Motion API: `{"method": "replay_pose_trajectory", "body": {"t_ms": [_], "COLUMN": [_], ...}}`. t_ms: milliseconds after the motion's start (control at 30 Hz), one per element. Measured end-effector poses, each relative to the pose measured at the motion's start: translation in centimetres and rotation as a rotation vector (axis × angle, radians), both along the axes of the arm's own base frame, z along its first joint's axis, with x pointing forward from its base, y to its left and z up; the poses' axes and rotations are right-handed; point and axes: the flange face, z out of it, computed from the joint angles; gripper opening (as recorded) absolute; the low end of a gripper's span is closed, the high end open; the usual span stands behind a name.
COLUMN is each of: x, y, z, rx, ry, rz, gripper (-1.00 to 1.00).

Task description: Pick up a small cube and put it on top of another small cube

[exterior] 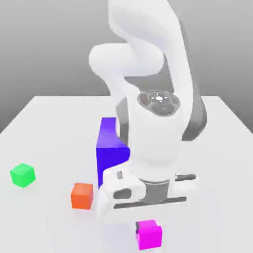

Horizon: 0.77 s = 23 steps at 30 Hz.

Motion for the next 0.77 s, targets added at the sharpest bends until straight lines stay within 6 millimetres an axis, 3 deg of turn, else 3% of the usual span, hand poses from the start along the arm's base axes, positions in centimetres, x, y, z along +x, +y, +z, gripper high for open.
{"method": "replay_pose_trajectory", "body": {"t_ms": [100, 200, 233, 300, 367, 433, 467, 500, 567, 600, 767], "x": [-3.0, -7.9, -10.5, -17.5, -25.4, -29.0, -28.7, -26.5, -25.9, -25.9, -25.9], "y": [-7.6, -15.3, -18.8, -25.9, -30.6, -32.3, -32.1, -30.7, -30.2, -30.1, -30.1], "z": [0.8, 1.7, 2.0, 2.5, 2.9, 1.7, 0.8, -0.2, -2.3, -3.1, -3.1], "rx": [-0.006, -0.004, -0.001, 0.01, 0.031, 0.041, 0.043, 0.044, 0.045, 0.045, 0.045], "ry": [0.0, -0.001, -0.003, -0.009, -0.021, -0.029, -0.03, -0.029, -0.028, -0.028, -0.028], "rz": [-0.143, -0.313, -0.399, -0.605, -0.796, -0.883, -0.872, -0.809, -0.789, -0.788, -0.788], "gripper": [-1.0, -1.0, -1.0, -1.0, -1.0, -1.0, -1.0, -1.0, -1.0, 1.0, 1.0]}}
